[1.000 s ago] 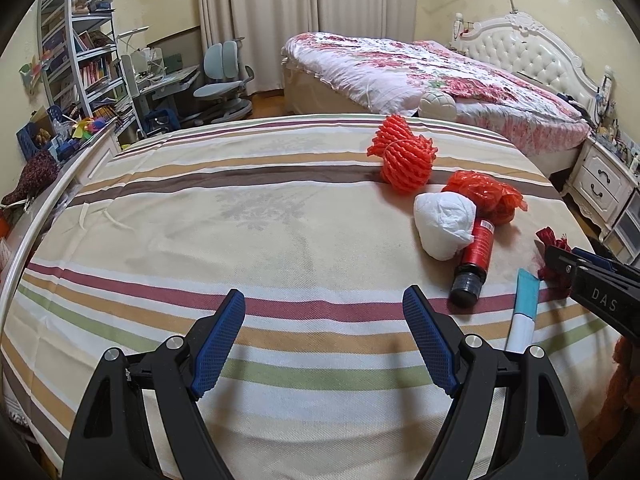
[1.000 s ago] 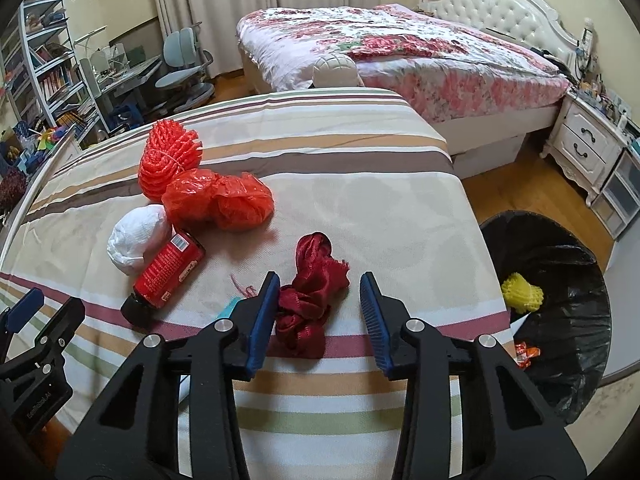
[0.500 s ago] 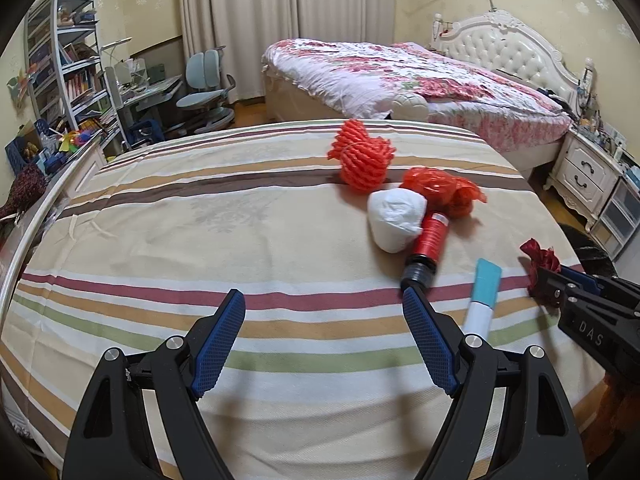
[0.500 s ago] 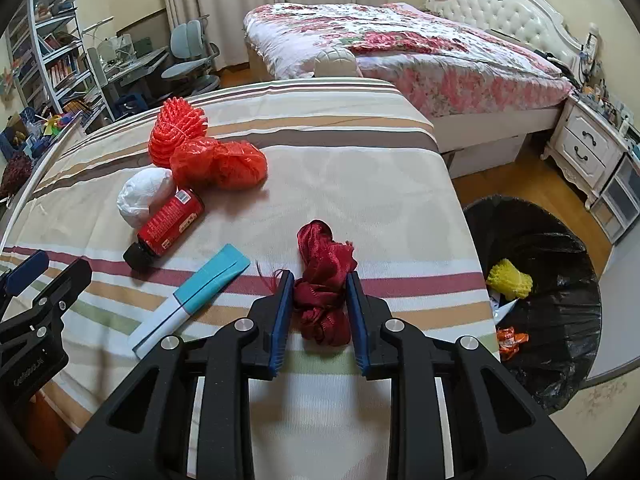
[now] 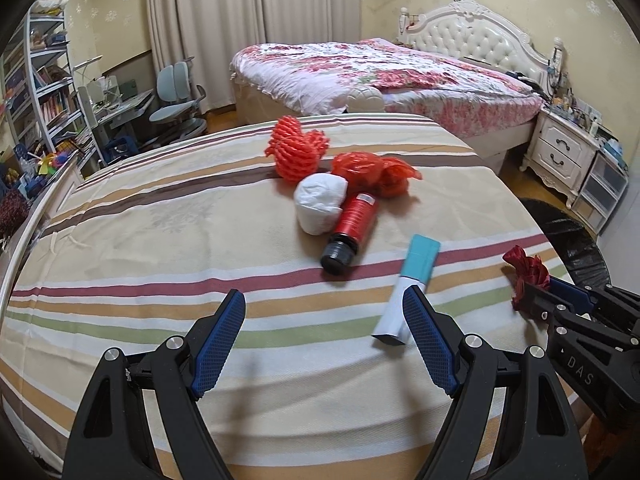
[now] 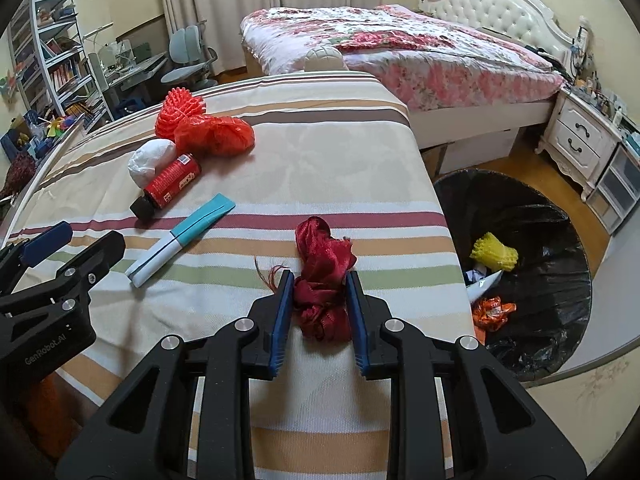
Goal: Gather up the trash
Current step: 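Grasp the white teal-capped marker with the left tool while the right tool holds the cloth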
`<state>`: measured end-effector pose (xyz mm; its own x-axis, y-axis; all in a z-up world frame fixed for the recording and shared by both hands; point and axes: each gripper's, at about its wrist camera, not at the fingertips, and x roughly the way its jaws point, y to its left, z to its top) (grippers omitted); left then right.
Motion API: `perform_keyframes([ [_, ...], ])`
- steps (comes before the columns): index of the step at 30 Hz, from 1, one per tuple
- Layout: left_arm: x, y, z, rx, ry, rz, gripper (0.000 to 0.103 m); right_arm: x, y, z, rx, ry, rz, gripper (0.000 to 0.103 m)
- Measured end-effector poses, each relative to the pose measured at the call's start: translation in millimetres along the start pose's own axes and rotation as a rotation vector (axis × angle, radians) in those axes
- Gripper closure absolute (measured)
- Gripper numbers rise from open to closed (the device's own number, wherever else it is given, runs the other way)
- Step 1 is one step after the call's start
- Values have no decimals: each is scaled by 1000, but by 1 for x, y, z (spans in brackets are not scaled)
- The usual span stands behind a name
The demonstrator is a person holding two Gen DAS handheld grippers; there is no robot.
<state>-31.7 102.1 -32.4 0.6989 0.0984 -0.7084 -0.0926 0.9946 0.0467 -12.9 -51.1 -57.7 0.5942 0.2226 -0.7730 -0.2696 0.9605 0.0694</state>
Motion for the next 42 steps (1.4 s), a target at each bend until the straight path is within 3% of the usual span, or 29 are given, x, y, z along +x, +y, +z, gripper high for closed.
perform_keyframes([
  [7, 9, -19, 1, 36, 25, -36, 26, -3, -8, -8, 19, -6, 16, 77],
  [13, 23, -29, 1, 66, 74, -61, 46, -3, -11, -9, 29, -12, 30, 77],
  [15, 27, -32, 0, 69, 96, -75, 58, -3, -12, -9, 30, -13, 32, 77],
  [21, 25, -31, -2, 82, 86, -72, 83, -3, -12, -9, 31, -13, 32, 77],
  [32, 11, -9, -16, 22, 89, -98, 83, -3, -12, -8, 28, -14, 29, 77],
  [34, 11, -5, -15, 7, 93, -104, 78, -3, -13, -7, 27, -14, 26, 76],
  [36, 13, -5, -13, -2, 93, -100, 56, -3, -13, -6, 26, -14, 24, 76],
  [37, 14, -4, -12, -11, 96, -97, 53, -3, -13, -7, 27, -14, 25, 76],
  [42, 20, -4, -7, -7, 101, -87, 53, -3, -13, -6, 26, -14, 25, 76],
])
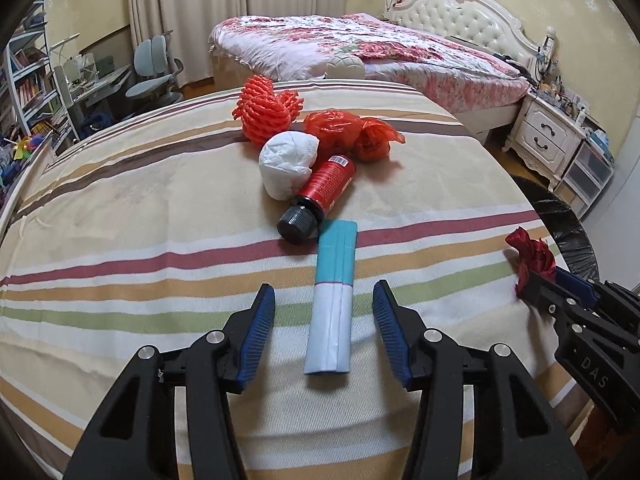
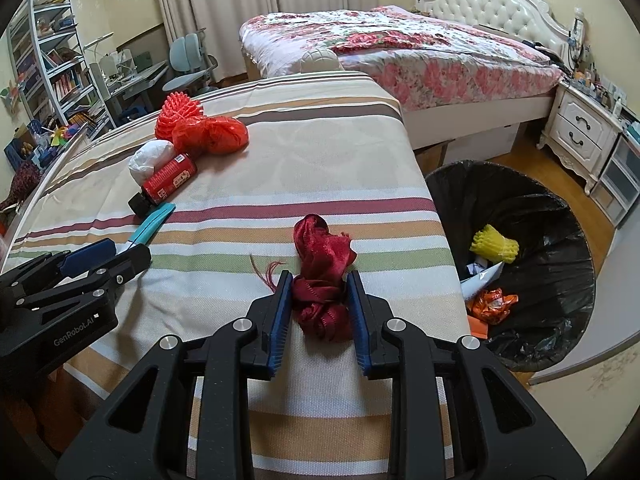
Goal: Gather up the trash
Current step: 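Grasp the white teal-capped marker with the left tool while the right tool holds the cloth, then carry the marker and red cloth over the black bin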
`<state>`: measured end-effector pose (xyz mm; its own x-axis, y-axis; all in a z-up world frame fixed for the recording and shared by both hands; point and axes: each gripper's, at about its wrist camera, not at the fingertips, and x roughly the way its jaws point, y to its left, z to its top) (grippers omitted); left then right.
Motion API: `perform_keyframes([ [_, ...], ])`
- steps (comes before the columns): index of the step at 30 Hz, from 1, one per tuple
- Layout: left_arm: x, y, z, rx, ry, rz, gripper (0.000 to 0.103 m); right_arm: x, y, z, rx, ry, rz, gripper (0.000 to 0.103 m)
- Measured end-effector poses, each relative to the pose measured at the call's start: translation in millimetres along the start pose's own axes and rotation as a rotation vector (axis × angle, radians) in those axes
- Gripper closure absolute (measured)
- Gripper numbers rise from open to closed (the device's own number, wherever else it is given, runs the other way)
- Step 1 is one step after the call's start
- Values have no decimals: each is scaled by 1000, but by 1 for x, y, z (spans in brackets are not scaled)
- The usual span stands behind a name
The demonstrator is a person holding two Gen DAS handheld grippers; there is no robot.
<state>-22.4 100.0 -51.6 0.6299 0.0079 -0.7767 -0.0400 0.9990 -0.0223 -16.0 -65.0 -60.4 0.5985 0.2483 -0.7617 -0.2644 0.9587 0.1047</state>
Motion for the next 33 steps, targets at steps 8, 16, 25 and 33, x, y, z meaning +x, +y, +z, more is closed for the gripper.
perform_keyframes([
  [8, -4, -1, -4, 33, -22, -7, 84, 0, 0, 0, 2, -1, 0, 76],
  [16, -12, 3, -9, 8, -24, -51, 87, -1, 0, 1, 11, -7, 2, 77],
  [25, -27, 1, -8, -1, -60, -86, 87, -5, 2, 2, 13, -23, -1, 77],
  [33, -40, -14, 7, 13, -117, -119, 87, -18, -12, 10, 38, -62, -22, 77],
])
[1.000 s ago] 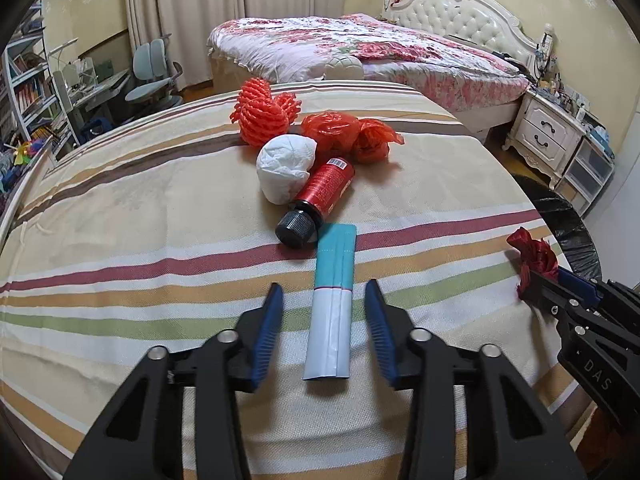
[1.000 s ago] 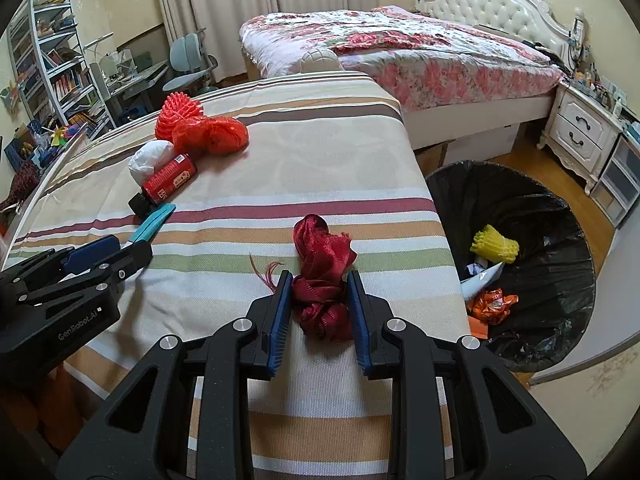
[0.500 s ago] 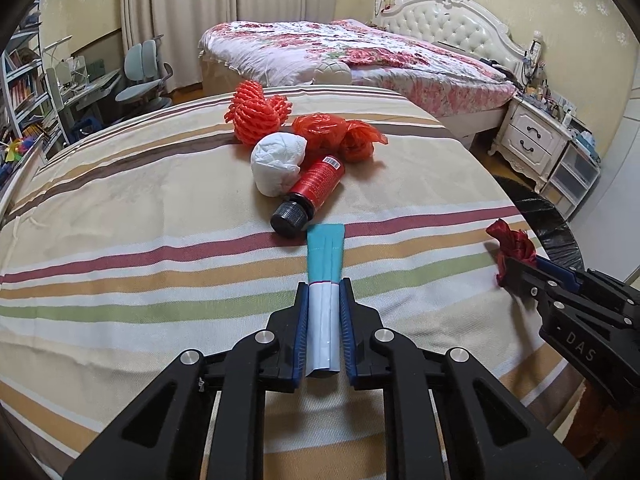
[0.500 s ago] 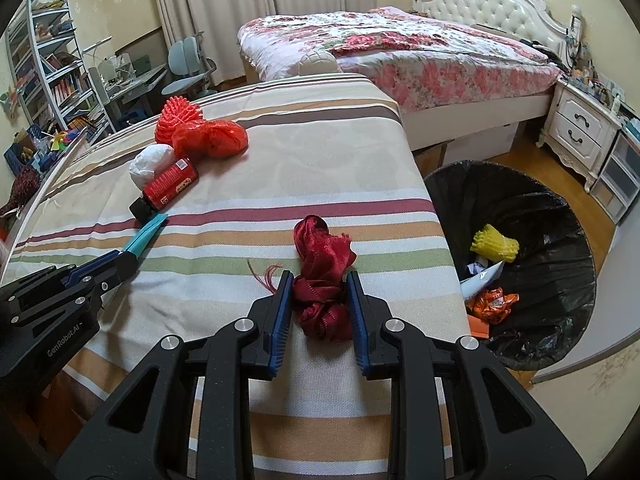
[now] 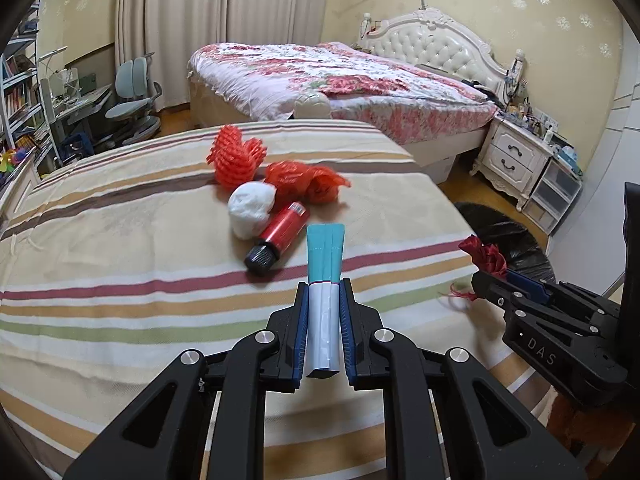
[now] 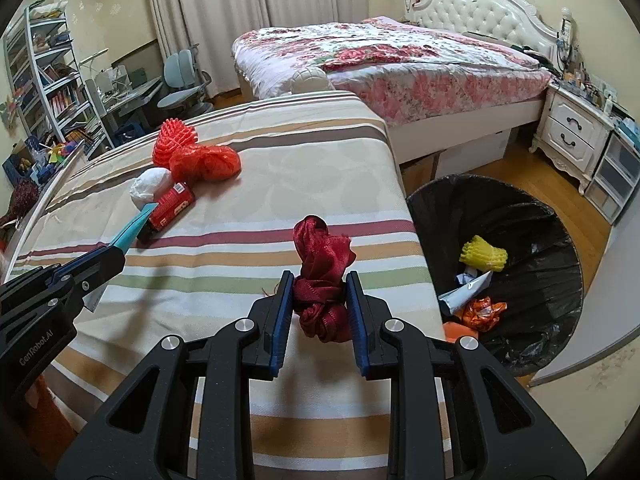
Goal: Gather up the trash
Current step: 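Carry the marker and red cloth over the black bin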
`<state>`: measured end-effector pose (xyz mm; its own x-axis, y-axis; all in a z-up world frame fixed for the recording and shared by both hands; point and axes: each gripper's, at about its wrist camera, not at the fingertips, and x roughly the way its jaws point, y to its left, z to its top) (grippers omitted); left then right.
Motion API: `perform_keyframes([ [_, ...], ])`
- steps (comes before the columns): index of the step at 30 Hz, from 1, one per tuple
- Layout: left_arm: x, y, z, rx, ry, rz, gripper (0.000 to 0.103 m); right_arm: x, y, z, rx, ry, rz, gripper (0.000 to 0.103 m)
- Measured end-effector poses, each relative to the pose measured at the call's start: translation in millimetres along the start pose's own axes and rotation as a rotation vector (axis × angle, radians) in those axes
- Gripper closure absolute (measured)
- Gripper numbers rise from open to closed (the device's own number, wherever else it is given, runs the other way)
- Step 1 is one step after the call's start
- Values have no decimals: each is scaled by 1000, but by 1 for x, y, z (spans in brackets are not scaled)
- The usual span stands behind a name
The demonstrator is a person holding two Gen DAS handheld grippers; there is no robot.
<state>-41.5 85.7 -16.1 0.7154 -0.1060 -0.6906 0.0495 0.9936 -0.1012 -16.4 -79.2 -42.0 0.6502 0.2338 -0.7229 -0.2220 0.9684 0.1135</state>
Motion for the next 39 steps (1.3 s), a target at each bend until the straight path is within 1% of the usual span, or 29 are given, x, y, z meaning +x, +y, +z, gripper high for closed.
perform_keyframes([
  [5, 4, -17, 13, 19, -28, -25, 87, -8, -19, 8, 27, -29, -37, 77],
  [11, 14, -45, 26, 48, -52, -65, 87, -12, -55, 18, 77, -54, -106, 77],
  [17, 31, -76, 38, 87, -55, -100, 87, -12, -89, 23, 118, -70, -171, 77],
  [25, 59, -120, 49, 142, -41, -123, 87, -2, -121, 30, 155, -66, -223, 77],
  [30, 77, -139, 53, 170, -20, -130, 87, 6, -137, 30, 174, -55, -243, 77],
  [39, 98, -155, 55, 195, 12, -129, 87, 16, -155, 27, 203, -34, -257, 77],
])
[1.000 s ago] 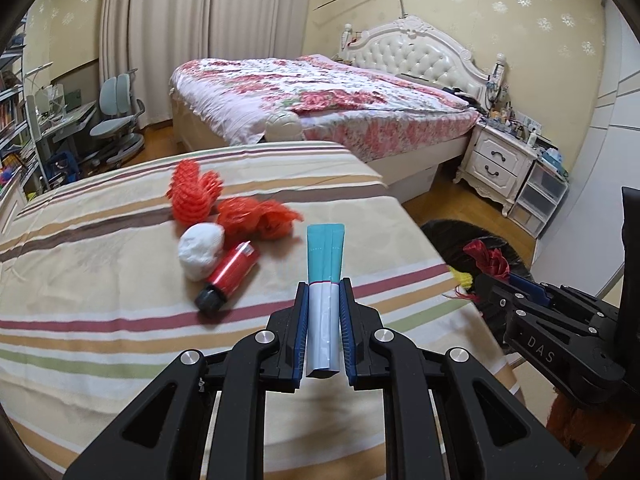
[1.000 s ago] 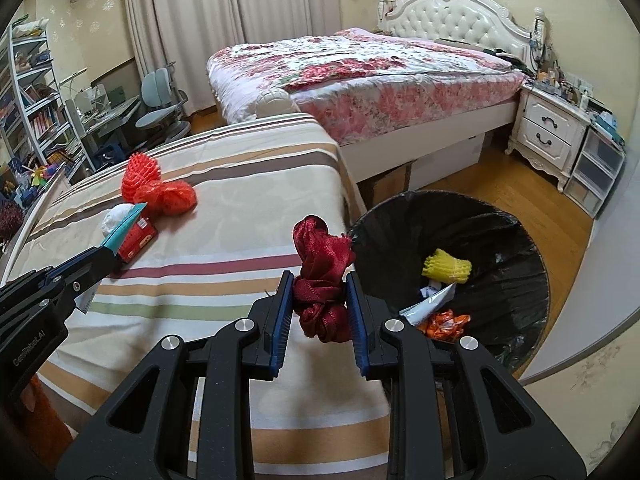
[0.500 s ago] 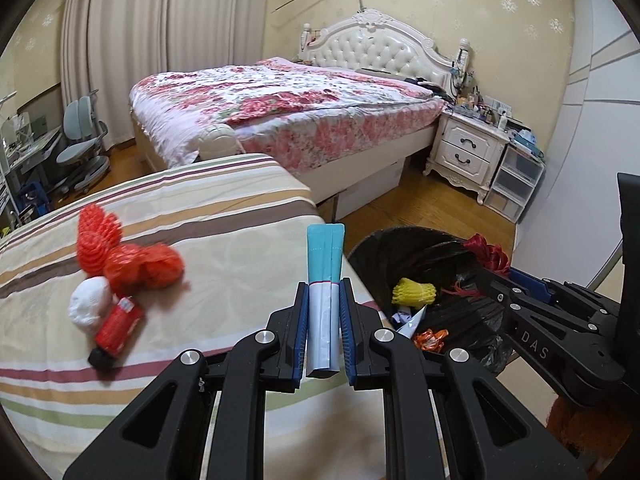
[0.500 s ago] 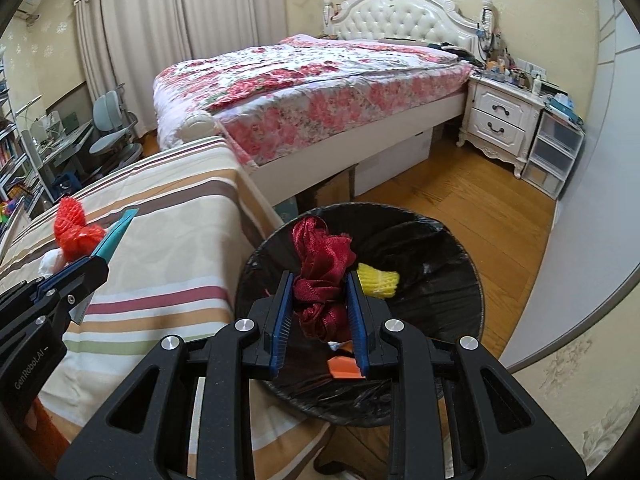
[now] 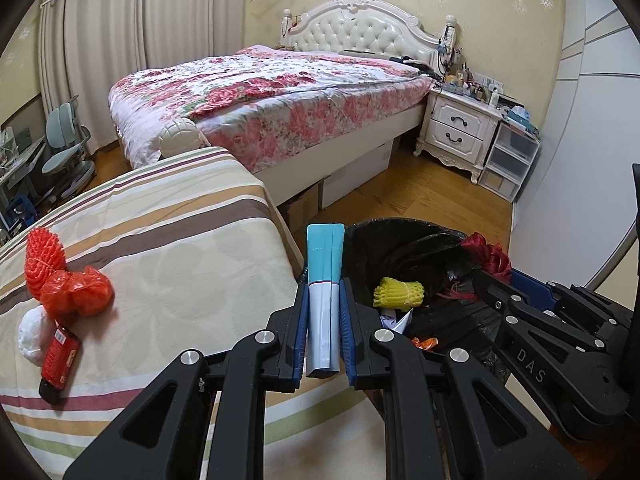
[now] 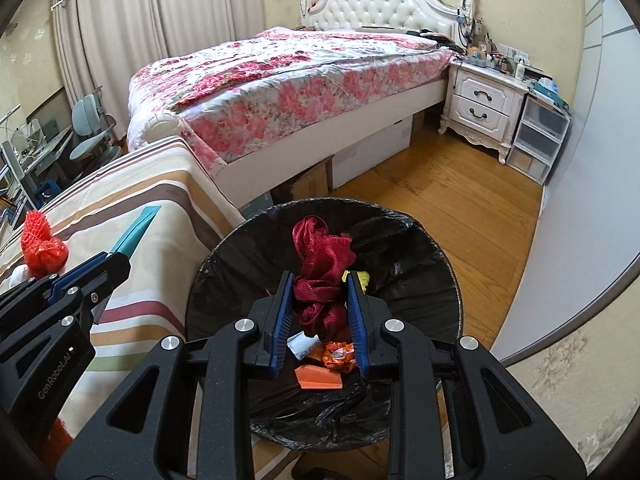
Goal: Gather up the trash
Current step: 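Carry the marker and red cloth over the black bin, then open both tools to drop the marker and cloth into the bin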
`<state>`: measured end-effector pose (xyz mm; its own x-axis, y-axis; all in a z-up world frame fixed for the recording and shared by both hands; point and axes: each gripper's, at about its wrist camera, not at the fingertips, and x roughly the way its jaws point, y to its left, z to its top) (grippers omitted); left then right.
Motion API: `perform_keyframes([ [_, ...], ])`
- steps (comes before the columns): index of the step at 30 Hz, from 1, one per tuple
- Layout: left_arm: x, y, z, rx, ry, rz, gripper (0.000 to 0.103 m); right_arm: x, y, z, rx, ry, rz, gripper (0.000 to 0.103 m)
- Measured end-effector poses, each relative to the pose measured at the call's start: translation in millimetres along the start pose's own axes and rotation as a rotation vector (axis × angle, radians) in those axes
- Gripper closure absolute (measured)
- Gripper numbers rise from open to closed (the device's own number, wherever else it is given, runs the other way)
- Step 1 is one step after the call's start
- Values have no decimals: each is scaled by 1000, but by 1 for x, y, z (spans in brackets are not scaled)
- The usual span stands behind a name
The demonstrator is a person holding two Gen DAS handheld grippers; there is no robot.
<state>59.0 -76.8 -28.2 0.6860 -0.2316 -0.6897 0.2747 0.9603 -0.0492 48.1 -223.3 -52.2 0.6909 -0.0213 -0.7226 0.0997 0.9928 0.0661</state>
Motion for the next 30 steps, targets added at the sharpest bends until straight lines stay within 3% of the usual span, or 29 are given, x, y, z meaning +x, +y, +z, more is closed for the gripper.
perform_keyframes([
  [22, 22, -26, 9, 51, 33, 0, 83, 17, -19, 2, 48, 22, -25, 75],
  [26, 20, -28, 10, 67, 10, 18, 53, 15, -22, 1, 62, 12, -45, 63],
  [30, 16, -25, 8, 68, 2, 21, 46, 13, -24, 0, 68, 10, -66, 57],
])
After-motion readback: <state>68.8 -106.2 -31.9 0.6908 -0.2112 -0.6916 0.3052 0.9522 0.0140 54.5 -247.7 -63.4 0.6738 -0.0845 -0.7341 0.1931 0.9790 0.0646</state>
